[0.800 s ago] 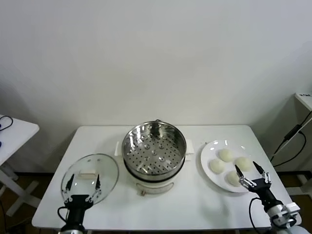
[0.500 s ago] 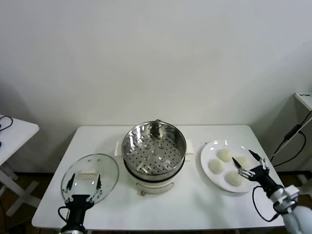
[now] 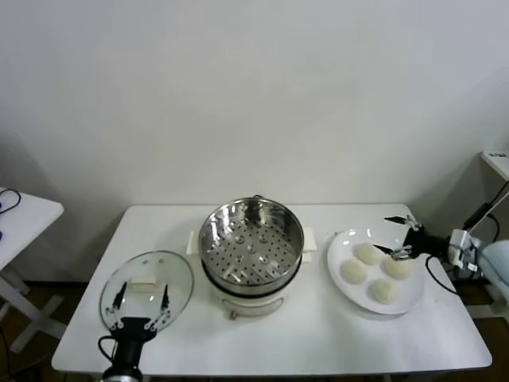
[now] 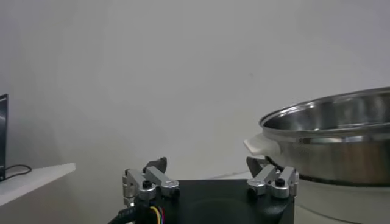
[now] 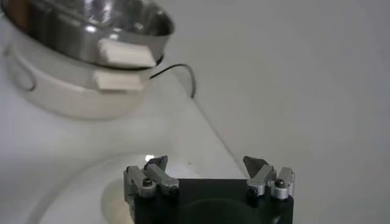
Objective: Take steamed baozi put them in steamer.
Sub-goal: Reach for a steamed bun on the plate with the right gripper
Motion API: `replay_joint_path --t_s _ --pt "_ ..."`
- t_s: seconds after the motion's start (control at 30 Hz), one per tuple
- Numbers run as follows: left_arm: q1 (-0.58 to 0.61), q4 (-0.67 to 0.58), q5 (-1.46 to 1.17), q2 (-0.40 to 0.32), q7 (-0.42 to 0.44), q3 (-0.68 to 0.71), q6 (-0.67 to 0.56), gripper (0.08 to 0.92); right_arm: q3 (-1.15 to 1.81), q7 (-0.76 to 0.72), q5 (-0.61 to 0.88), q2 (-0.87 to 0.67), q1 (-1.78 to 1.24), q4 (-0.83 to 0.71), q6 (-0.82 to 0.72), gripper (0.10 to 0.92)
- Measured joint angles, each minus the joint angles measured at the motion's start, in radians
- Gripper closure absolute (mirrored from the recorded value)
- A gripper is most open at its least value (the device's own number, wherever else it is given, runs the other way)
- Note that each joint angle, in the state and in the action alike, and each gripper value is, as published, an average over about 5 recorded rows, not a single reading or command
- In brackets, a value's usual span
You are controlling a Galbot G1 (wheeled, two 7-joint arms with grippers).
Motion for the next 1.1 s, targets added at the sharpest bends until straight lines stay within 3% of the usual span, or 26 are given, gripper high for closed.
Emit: replay_joint_path --t_s 0.47,1.1 --pt "-0.016 -0.003 -0.01 0.006 0.0 -0.012 0.018 0.177 -0.615 -0.273 -0.195 0.176 0.561 -0.337 0.044 0.203" --pt "-0.033 -0.005 -0.013 0.015 0.001 -0.02 0.041 0.177 -0.76 -0.312 -0.367 0.396 0.638 -0.601 0.084 0.203"
